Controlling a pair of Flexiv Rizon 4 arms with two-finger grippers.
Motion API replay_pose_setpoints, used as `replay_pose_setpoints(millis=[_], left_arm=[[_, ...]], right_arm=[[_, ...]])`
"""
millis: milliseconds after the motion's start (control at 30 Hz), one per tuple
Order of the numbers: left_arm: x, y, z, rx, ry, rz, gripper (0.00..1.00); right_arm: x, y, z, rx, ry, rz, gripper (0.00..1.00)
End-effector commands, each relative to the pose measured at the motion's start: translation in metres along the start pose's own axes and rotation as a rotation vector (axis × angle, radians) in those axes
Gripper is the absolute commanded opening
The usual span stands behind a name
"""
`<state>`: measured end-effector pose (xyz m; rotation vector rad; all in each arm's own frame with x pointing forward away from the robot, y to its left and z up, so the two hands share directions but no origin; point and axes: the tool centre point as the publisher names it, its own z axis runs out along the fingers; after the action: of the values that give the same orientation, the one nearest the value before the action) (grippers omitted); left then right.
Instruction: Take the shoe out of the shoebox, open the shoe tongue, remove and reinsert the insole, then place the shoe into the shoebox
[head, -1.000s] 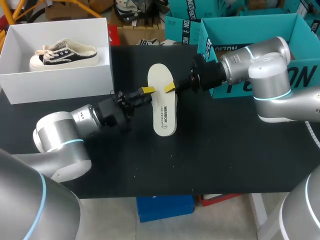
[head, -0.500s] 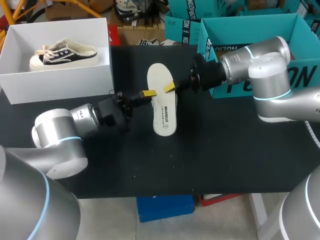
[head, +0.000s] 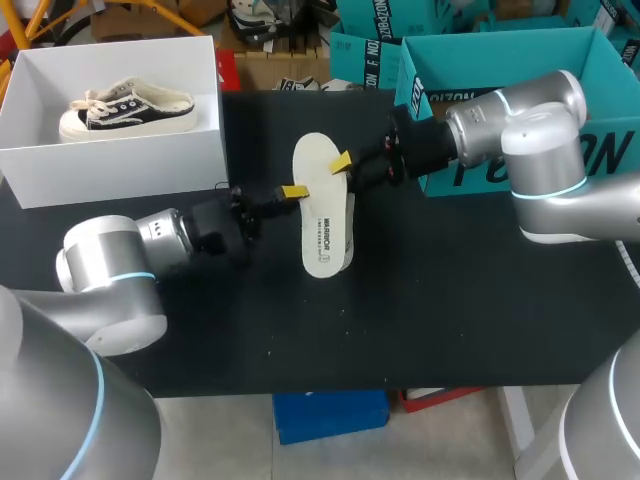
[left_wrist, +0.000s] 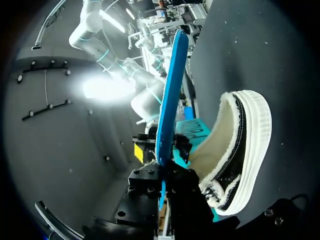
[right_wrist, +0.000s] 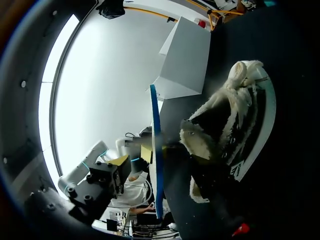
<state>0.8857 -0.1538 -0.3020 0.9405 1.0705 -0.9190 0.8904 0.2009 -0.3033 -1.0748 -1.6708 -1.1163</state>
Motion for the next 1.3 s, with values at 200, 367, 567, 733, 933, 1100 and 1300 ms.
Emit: replay_pose_setpoints(millis=[200, 367, 567, 733, 933, 1100, 1300], left_arm=[[-0.016, -0.009, -0.019, -0.014, 0.062, 0.008, 0.0], [-0.022, -0.016, -0.026, 0.013, 0.105, -0.01, 0.0], [-0.032, -0.025, -0.042, 0.04, 0.188, -0.037, 0.0], [-0.037, -0.029, -0.059, 0.044, 0.248, -0.057, 0.0], [-0.039, -0.034, -0.073, 0.053, 0.317, -0.085, 0.0], [-0.044, -0.039, -0.08, 0.069, 0.371, -0.095, 0.0], [-0.052, -0.043, -0.089, 0.074, 0.413, -0.093, 0.0]], right_arm=[[0.015, -0.006, -0.009, -0.019, -0.043, -0.006, 1.0], [0.027, -0.008, -0.015, -0.021, -0.113, -0.015, 1.0], [0.047, -0.02, -0.029, -0.037, -0.292, 0.045, 1.0], [0.063, -0.034, -0.042, -0.096, -0.374, 0.087, 1.0], [0.077, -0.051, -0.05, -0.158, -0.423, 0.116, 1.0], [0.088, -0.067, -0.058, -0.226, -0.47, 0.145, 1.0], [0.102, -0.091, -0.073, -0.332, -0.584, 0.199, 1.0]])
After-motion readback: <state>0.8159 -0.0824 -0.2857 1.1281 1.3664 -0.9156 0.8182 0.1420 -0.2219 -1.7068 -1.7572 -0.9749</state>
